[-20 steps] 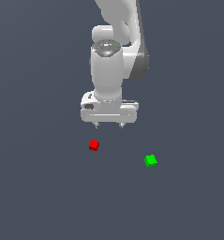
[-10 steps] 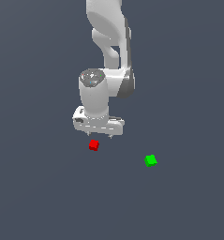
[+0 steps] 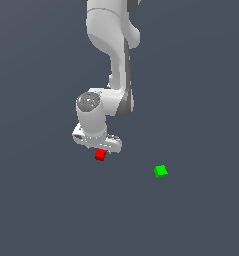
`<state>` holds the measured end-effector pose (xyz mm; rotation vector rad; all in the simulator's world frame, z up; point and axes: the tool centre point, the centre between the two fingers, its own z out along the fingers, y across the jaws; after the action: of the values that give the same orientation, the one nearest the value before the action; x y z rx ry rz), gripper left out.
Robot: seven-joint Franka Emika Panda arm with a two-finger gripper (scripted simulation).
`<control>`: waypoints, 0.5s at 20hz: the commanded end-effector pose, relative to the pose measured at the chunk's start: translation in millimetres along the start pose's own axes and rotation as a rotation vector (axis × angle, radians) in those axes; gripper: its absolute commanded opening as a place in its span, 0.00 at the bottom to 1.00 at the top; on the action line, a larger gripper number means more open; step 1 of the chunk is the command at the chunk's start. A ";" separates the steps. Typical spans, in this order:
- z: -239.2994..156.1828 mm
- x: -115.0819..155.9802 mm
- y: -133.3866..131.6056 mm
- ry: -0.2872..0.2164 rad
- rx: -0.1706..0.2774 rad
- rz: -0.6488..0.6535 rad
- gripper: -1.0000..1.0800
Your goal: Stack the red cube on top of the green cube.
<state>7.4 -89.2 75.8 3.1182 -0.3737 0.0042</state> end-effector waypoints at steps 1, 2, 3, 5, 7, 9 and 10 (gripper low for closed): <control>5.0 0.7 2.8 -0.002 0.000 0.009 0.96; 5.7 0.8 3.3 -0.003 0.000 0.010 0.96; 5.9 0.8 3.5 -0.003 0.000 0.010 0.96; 5.3 0.3 3.0 -0.003 0.000 0.008 0.96; 8.1 0.3 3.0 -0.003 0.000 0.008 0.96; 13.5 0.2 3.2 -0.003 0.000 0.009 0.96; 17.2 0.1 3.1 -0.003 0.000 0.009 0.96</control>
<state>7.3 -92.3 63.6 3.1170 -0.3870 0.0014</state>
